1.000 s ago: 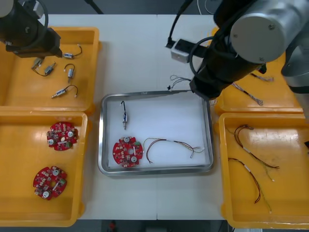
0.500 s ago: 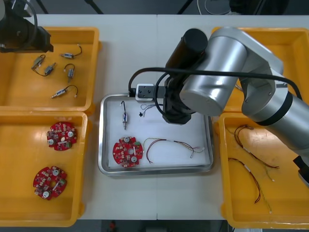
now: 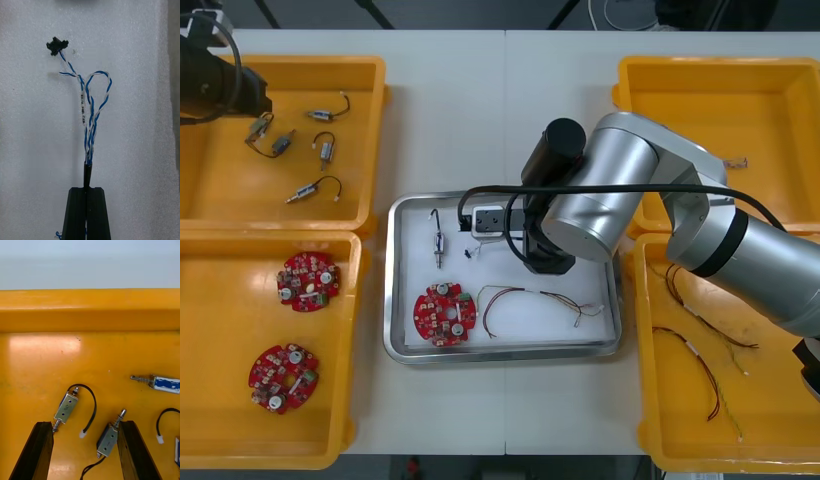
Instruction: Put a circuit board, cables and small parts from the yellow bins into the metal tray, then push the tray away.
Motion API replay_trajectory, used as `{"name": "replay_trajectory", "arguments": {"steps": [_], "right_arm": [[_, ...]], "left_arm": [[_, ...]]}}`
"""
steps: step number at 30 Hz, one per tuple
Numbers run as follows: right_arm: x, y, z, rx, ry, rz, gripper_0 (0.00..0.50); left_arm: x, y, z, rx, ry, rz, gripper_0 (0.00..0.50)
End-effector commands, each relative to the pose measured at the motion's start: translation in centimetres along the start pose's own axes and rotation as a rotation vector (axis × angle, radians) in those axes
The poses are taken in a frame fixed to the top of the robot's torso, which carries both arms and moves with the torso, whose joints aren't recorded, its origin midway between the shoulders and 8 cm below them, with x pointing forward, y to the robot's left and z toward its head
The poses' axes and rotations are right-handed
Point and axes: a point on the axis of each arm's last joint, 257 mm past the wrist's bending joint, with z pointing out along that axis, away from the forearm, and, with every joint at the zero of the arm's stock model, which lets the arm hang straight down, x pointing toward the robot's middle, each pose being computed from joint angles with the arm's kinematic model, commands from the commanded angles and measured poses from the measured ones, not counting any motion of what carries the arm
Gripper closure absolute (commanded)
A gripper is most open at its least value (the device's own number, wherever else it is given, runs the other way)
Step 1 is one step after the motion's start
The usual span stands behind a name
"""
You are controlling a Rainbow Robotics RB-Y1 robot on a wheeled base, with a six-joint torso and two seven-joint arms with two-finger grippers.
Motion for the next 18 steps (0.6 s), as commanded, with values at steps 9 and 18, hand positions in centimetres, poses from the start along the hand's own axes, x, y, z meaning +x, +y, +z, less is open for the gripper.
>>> {"name": "replay_trajectory", "arguments": {"steps": [9,18], "right_arm": [[2.0,0.2,0.8,-0.013,0.039,-0.023,0.000],[1.3,0.3,-1.9,-0.063,0.009,0.032,0.000]], "left_arm": [[-3.3,-0.7,1.0,0.027,-0.121,0.038,0.000],[-1.6,-1.3,3.3,0.014,-0.129,0.063,0.000]]}}
